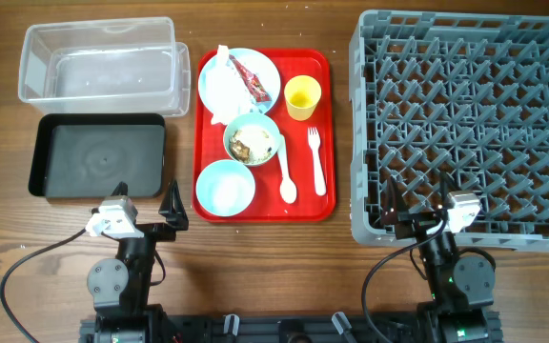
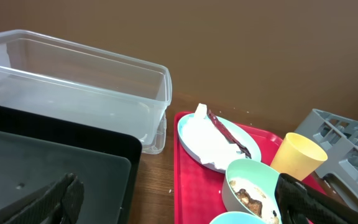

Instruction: Sort waste into correct bins and load items into the dishwasher rack

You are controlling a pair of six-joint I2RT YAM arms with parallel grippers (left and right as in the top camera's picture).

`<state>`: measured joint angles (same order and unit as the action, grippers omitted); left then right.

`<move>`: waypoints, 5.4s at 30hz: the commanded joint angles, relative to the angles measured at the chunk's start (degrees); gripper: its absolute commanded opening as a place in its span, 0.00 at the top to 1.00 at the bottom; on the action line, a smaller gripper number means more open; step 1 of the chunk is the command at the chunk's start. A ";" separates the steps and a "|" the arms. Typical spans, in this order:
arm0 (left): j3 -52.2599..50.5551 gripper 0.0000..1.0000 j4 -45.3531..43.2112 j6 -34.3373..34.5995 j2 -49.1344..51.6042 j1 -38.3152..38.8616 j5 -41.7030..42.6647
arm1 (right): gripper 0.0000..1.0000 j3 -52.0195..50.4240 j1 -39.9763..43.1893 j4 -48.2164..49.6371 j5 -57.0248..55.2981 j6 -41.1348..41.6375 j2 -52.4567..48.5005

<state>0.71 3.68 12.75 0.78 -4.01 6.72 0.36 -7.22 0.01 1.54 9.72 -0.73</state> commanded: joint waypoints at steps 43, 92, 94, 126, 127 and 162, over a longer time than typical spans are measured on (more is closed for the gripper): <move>-0.35 0.00 0.00 0.13 -0.39 0.42 0.76 | 0.00 -0.07 0.24 0.13 1.16 -0.59 -2.71; 120.06 0.01 54.95 9.49 121.44 16.55 -0.76 | 0.00 -0.07 0.24 0.13 1.16 -0.59 -2.82; 120.06 0.00 54.05 11.63 124.85 17.18 -2.58 | 0.00 -0.07 0.24 0.13 1.16 -0.59 -2.82; 130.18 0.96 55.80 11.91 129.81 18.40 -5.99 | 0.00 -0.07 0.24 0.13 1.16 -0.59 -2.93; 130.70 0.96 56.13 11.91 127.67 17.64 -5.99 | 0.00 -0.07 0.24 0.13 1.16 -0.59 -2.93; 130.57 0.18 77.79 8.68 104.30 -0.28 -5.84 | 0.00 -0.07 0.24 0.13 1.16 -0.61 -2.93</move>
<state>131.11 77.41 22.81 107.98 -6.22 -1.37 0.36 -7.22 0.01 1.74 9.72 -3.86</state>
